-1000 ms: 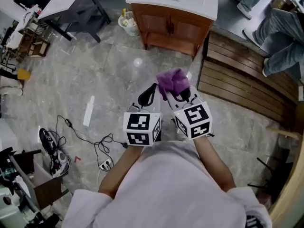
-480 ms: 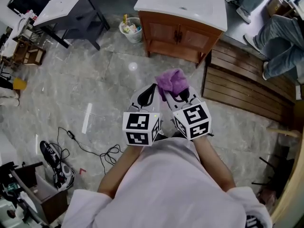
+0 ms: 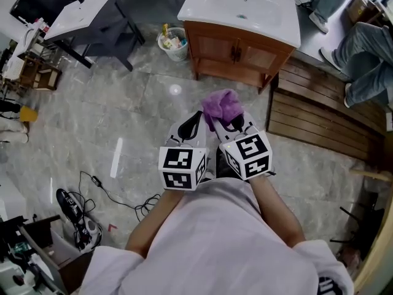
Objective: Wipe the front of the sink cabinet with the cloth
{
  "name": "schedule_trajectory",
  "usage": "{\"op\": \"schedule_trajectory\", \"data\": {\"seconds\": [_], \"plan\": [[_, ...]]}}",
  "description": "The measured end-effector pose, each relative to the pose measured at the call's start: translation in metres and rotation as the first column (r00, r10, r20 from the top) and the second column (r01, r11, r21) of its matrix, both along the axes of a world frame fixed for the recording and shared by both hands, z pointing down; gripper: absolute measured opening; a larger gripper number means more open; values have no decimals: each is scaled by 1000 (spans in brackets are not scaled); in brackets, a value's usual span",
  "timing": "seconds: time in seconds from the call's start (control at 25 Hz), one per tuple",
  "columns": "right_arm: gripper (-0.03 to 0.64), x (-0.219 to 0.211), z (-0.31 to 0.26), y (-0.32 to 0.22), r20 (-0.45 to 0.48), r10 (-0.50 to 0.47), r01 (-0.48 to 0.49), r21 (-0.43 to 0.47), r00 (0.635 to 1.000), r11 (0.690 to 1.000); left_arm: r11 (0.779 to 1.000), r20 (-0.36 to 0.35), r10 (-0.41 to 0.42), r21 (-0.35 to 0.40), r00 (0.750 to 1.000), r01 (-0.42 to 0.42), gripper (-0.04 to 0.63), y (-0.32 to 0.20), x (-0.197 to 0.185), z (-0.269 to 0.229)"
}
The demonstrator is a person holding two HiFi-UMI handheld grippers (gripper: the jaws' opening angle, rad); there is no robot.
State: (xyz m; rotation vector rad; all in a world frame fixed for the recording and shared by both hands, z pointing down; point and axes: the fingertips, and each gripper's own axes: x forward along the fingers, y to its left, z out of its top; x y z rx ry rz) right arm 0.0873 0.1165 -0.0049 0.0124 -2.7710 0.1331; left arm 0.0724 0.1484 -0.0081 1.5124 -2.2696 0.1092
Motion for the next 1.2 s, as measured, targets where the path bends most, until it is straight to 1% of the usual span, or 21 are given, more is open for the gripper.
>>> {"op": "schedule_trajectory", "data": {"seconds": [0.12,0.24,0.36,0.56,0.68,0.84,1.0,1.2], "plan": [[67,-18,4,-11,6,-7,7,-3,1000,1000,1000,3,-6,-11,1000,6,5,-9,-17,5],[67,-40,6,-30,10,-12,12,-6,1000,1000,1000,9,-8,-19,1000,8,5,-28,-39,6],[67,-65,8,-57,12,-13,13,-13,1000,1000,1000,23,-8,-23,1000,9,5,-55,-65,6],[67,-109,15,-103,2,-21,21,-25,1000,999,999,15,-8,-42,1000,8,5,-101,-108,13],[67,-136,19,-130,-7,-31,31,-33,999,999,999,27,3,-53,1000,-1,5,-132,-134,15],[67,-166,28,-167,-19,-47,46,-41,999,998,998,11,-13,-68,1000,14,5,-169,-166,25],[67,-194,33,-195,-15,-64,63,-51,998,997,995,3,-34,-95,999,34,5,-190,-190,36],[67,-228,49,-215,-11,-78,78,-59,997,995,992,-1,-67,-111,998,66,5,-202,-219,54]]}}
